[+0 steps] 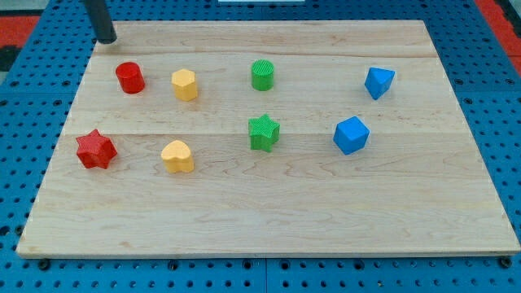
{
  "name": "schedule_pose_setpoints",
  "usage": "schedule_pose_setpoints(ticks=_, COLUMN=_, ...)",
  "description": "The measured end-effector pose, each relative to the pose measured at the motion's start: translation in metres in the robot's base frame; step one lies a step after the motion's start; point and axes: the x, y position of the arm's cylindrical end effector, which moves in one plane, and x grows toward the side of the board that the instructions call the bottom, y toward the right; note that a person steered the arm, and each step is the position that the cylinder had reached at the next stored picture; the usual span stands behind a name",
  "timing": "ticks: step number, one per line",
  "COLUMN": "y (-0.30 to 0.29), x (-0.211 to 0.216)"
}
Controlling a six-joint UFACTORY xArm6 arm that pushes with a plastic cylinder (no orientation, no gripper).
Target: Move the red star to the bottom left corner of the board
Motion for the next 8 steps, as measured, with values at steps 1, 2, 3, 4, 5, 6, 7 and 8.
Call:
schedule_pose_setpoints(ticks=1, y=-0.010, x=0.058)
schedule_pose_setpoints(ticks=2, y=-0.010, x=0.099)
schedule_pose_setpoints(ticks=3, y=-0.010, x=0.130)
schedule_pose_setpoints(ticks=4, y=0.008, x=0.157)
schedule_pose_setpoints(ticks=5, y=0.028, x=0.168)
schedule_pose_setpoints(ticks=6, y=0.040, x=0.205)
schedule_pose_setpoints(ticks=7, y=0.040, x=0.207)
schedule_pose_setpoints(ticks=8, y=0.050, x=0.198)
